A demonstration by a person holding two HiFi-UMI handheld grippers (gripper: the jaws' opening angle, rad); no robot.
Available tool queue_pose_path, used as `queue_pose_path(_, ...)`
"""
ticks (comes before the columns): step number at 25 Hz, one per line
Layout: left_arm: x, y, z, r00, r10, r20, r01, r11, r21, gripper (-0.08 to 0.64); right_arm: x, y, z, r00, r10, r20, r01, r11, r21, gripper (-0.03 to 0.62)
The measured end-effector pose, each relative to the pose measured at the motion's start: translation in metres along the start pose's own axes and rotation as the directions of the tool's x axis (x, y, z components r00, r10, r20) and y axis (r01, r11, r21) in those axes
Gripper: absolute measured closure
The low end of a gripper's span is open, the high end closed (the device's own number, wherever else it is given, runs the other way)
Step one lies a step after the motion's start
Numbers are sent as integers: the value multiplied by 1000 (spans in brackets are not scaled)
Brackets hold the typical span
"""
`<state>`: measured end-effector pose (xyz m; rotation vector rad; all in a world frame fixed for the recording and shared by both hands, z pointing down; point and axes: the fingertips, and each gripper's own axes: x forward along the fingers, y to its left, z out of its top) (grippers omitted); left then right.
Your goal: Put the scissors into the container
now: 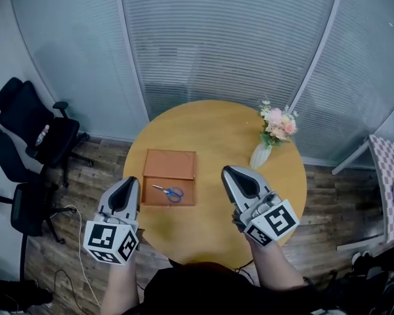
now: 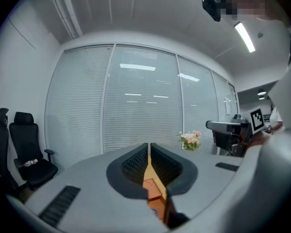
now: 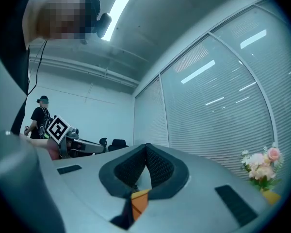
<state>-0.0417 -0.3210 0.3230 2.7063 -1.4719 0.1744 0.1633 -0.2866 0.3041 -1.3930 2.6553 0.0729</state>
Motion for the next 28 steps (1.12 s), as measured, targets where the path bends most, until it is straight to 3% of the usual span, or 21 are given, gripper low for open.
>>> queue_pose_path(13, 8, 5, -9, 999, -27, -20, 27, 999, -17, 532, 1, -15, 3, 999, -45, -19, 45, 998, -37, 557)
queue_pose_path(28, 1, 17, -5, 999, -33, -5, 33, 999, -14, 532, 20, 12, -6, 999, -10, -38, 9, 1000, -23, 557)
